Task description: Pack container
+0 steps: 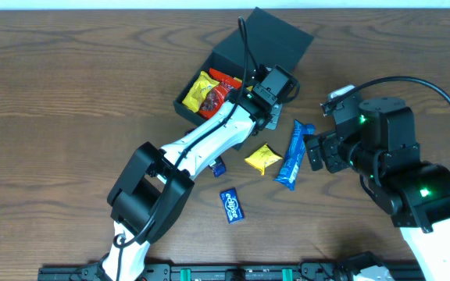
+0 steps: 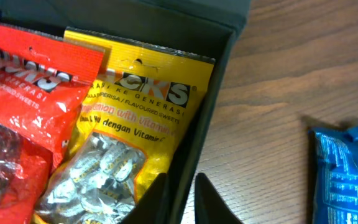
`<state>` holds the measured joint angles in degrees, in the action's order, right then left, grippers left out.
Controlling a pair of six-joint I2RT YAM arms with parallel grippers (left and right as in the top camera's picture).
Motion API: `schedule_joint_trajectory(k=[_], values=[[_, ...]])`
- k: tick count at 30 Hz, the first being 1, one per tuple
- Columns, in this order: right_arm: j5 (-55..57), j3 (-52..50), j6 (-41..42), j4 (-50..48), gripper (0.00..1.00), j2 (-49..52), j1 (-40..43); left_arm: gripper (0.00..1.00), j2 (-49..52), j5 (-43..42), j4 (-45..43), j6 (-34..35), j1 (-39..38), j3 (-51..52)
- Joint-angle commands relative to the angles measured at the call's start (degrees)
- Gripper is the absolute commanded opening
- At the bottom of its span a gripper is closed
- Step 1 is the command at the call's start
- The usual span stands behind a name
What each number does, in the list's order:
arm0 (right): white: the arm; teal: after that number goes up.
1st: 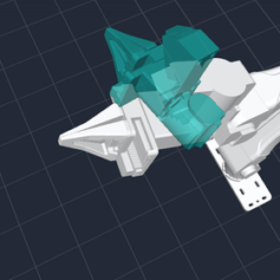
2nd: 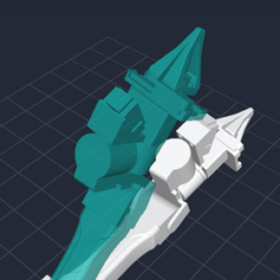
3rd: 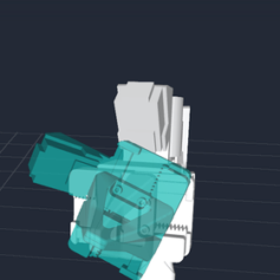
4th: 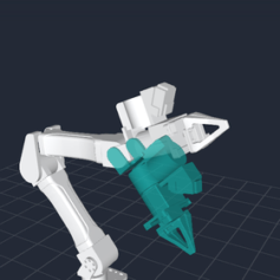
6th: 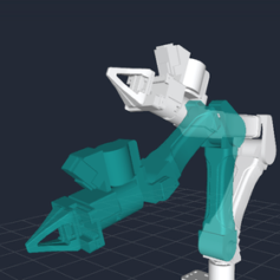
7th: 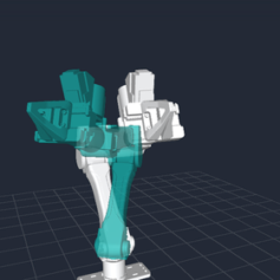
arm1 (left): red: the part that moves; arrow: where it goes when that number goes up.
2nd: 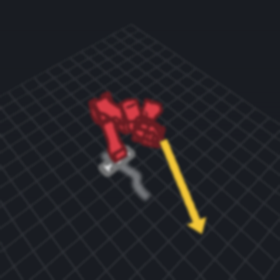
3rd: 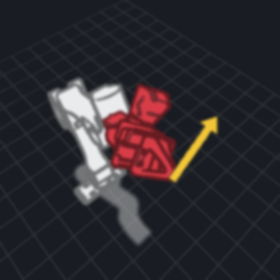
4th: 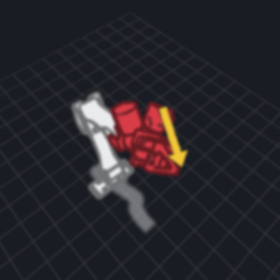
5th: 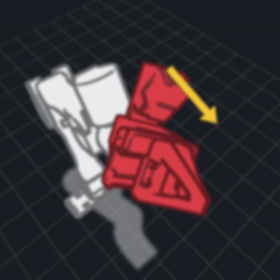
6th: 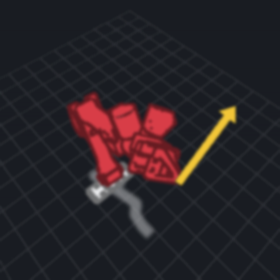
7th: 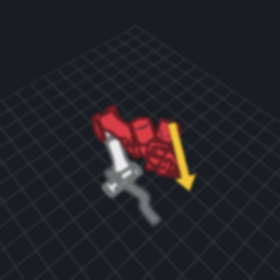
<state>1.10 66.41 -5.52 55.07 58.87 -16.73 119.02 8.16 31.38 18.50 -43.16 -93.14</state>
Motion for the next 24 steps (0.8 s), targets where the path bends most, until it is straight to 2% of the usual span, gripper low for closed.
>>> schedule_joint_trajectory(k=[1,5,11,14,17,19,24], values=[[0.4,-0.1,-0.8,0.0,0.99,-0.1,0.6,0.24,-3.1,1.5,-0.2,-2.3,0.4,-1.5],[0.4,-0.1,-0.8,0.0,0.99,-0.1,0.6,0.25,-5.7,1.7,0.1,-2.9,0.4,-1.5],[0.4,-0.1,-0.8,0.0,0.99,-0.1,0.6,0.26,-10.7,2.7,5.2,-7.4,0.3,-1.5],[0.4,-0.1,-0.8,0.0,0.99,-0.1,0.6,0.3,-11.6,-0.1,10.4,-12.6,0.3,-1.5],[0.4,-0.1,-0.8,0.0,0.99,-0.1,0.6,0.36,-11.5,-8.7,14.6,-19.9,0.3,-1.5],[0.4,-0.1,-0.8,0.0,0.99,-0.1,0.6,0.41,-11.5,-12.6,15.5,-20.2,0.3,-1.5],[0.4,-0.1,-0.8,0.0,0.99,-0.1,0.6,0.5,-11.5,-12.5,16.0,-20.2,0.3,-1.5]])
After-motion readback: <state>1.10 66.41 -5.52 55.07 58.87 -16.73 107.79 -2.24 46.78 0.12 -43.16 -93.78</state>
